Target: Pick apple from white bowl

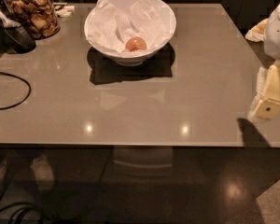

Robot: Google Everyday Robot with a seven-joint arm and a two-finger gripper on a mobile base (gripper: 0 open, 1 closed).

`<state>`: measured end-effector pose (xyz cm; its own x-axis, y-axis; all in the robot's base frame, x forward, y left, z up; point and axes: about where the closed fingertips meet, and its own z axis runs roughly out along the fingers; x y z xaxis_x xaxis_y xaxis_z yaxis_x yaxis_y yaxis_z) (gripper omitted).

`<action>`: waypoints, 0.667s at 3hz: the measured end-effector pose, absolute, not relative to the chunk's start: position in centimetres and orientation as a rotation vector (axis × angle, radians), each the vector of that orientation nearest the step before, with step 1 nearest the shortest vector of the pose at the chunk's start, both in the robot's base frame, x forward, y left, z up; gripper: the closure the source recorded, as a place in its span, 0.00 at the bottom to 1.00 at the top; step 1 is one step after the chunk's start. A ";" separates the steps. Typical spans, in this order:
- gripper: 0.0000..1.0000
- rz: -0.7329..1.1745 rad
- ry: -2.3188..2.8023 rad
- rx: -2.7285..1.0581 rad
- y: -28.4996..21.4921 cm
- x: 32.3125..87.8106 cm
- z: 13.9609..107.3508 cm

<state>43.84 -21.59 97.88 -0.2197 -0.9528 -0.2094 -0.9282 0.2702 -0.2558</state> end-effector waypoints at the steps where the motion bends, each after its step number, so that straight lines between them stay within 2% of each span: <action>1: 0.00 -0.107 2.224 -1.719 -21.6 43.8 97.9; 2: 0.00 -0.097 2.219 -1.710 -20.9 46.1 99.4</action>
Offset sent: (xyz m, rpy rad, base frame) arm 0.0888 0.0253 0.0566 0.0458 0.0112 -0.0074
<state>46.15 -20.89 99.41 -0.2203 -0.9498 -0.2220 -0.9268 0.2748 -0.2558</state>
